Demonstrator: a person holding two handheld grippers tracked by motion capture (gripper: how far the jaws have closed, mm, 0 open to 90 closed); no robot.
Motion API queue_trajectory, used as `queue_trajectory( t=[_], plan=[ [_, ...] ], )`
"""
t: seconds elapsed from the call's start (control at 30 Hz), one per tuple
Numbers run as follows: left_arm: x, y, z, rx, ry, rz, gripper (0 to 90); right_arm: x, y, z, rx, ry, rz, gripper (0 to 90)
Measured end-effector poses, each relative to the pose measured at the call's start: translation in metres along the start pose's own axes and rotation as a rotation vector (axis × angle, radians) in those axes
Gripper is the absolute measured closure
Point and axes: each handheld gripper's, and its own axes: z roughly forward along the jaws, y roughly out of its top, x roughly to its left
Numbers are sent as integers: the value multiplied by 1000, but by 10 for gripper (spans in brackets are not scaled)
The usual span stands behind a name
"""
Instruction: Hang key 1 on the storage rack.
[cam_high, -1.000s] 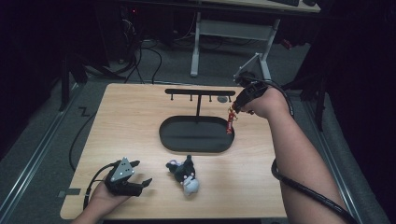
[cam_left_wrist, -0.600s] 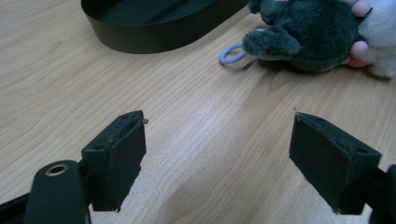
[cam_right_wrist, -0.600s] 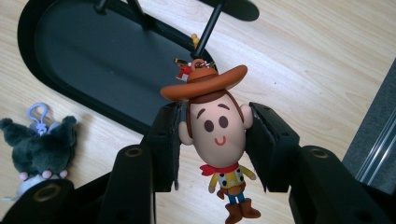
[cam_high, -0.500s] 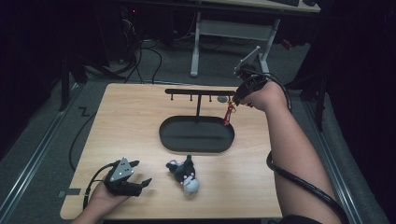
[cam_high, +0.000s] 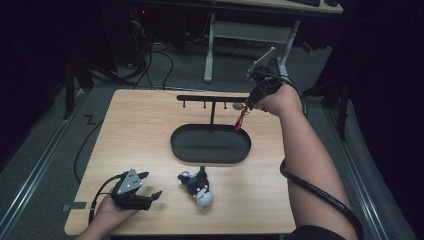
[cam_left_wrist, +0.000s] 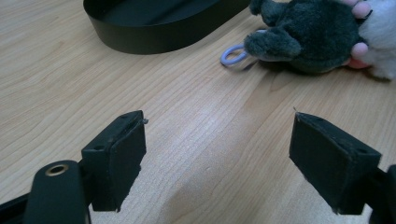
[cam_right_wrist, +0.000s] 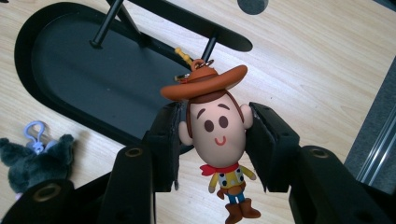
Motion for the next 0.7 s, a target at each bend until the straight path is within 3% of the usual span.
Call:
queue_trajectory(
  t=[0.3,0.7],
  plan=[
    [0,0,0,-3,-1,-3,191,-4,-4,9,0,-3,22,567],
    [0,0,1,6,-4,2,191,-10,-22,38,38,-14,37,559]
  ],
)
